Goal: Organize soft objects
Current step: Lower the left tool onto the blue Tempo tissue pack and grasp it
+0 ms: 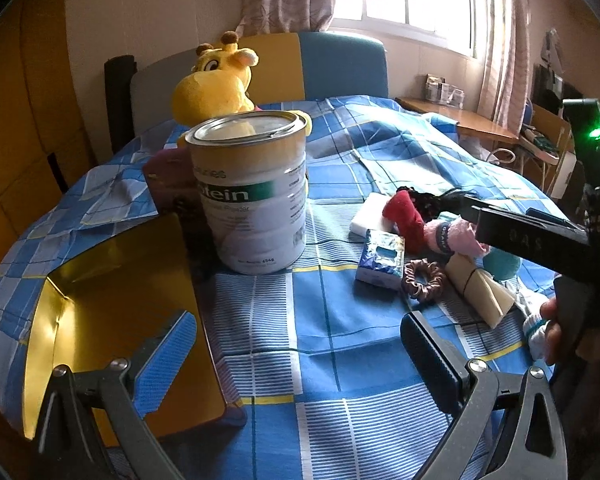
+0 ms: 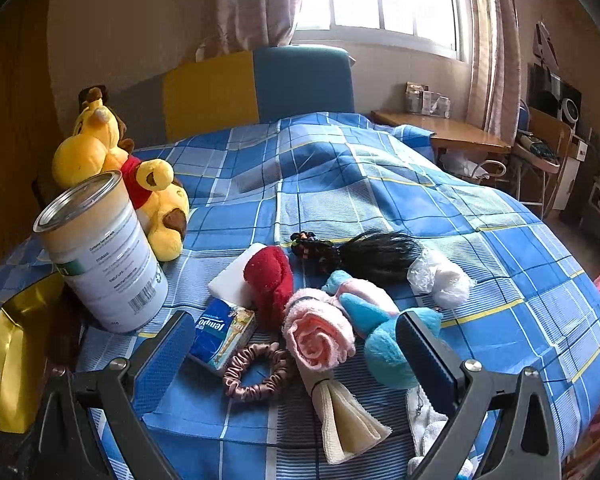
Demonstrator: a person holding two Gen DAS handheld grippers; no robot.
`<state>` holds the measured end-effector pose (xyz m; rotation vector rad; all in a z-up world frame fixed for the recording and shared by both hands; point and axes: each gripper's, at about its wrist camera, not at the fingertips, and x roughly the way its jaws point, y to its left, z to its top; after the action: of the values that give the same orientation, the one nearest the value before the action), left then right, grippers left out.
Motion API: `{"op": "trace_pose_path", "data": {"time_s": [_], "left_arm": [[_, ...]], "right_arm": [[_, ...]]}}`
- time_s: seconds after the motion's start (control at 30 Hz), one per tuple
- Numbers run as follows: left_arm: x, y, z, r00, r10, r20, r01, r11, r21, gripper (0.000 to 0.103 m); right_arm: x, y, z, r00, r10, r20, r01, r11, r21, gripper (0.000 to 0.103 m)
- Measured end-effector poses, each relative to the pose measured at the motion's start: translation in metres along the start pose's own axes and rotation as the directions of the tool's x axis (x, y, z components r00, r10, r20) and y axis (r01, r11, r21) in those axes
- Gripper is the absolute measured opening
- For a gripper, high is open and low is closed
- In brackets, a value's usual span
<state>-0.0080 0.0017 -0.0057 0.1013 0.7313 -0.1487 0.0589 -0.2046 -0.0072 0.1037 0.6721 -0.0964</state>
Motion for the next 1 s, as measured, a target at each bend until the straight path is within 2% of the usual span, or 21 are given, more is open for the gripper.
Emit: {"op": "trace_pose_path", "data": {"time_s": [0.2,0.33,0.5,0.57,0.67,0.8,0.87,0.9,0.97,1.0], "left_arm": [[0.007,-0.002,0.0,0.999,-0.034,-0.027,0.034,0.999,-0.002,0.103],[0.017,-0.005,0.002,0.993,-0.079,-0.091,0.078,0.997,-0.008,0.103],[0.044,-0.017,0.001,0.964,-0.149,-0.219,0.155,0.988,0.009,0.102],[0.056,-0.021,0.001,0.942,-0.205,-0.265,0.212,0.977,0.0,0.099],[0.068,-0.024,0.004,0.921,-0.266,-0.286,0.271,0.962,-0.021,0.095],[0.075,-0.032,0.015,0.931,-0.275,-0.24,0.287,0.958,0.014,0.095],[0.085,-0.038,0.023,0.935,-0.254,-0.247,0.272,0.962,0.039,0.092],[0.093,-0.04,0.027,0.933,-0.254,-0.256,0.273,0.961,0.043,0.089],[0.109,-0.047,0.036,0.926,-0.248,-0.285,0.273,0.961,0.052,0.073],[0.116,-0.05,0.038,0.926,-0.24,-0.293,0.268,0.962,0.059,0.072]], "right_arm": [[-0.002,-0.009,0.002,1.0,-0.001,0.008,0.0,0.999,0.035,0.102],[-0.007,-0.024,0.005,1.0,-0.012,0.028,0.009,0.995,0.097,0.102],[-0.012,-0.054,0.007,0.999,-0.036,0.035,0.027,0.973,0.23,0.103],[-0.009,-0.066,0.007,0.999,-0.029,0.019,0.022,0.958,0.286,0.102],[-0.003,-0.083,0.005,1.0,0.003,-0.016,0.003,0.928,0.372,0.103],[-0.002,-0.09,0.001,0.999,0.024,-0.028,-0.01,0.909,0.417,0.103],[-0.003,-0.089,0.001,0.999,0.025,-0.026,-0.013,0.912,0.411,0.103],[-0.003,-0.088,0.002,0.999,0.03,-0.024,-0.017,0.912,0.409,0.103],[-0.004,-0.086,0.003,0.999,0.037,-0.017,-0.027,0.915,0.403,0.103],[-0.005,-0.087,0.003,0.999,0.039,-0.012,-0.031,0.914,0.405,0.103]]}}
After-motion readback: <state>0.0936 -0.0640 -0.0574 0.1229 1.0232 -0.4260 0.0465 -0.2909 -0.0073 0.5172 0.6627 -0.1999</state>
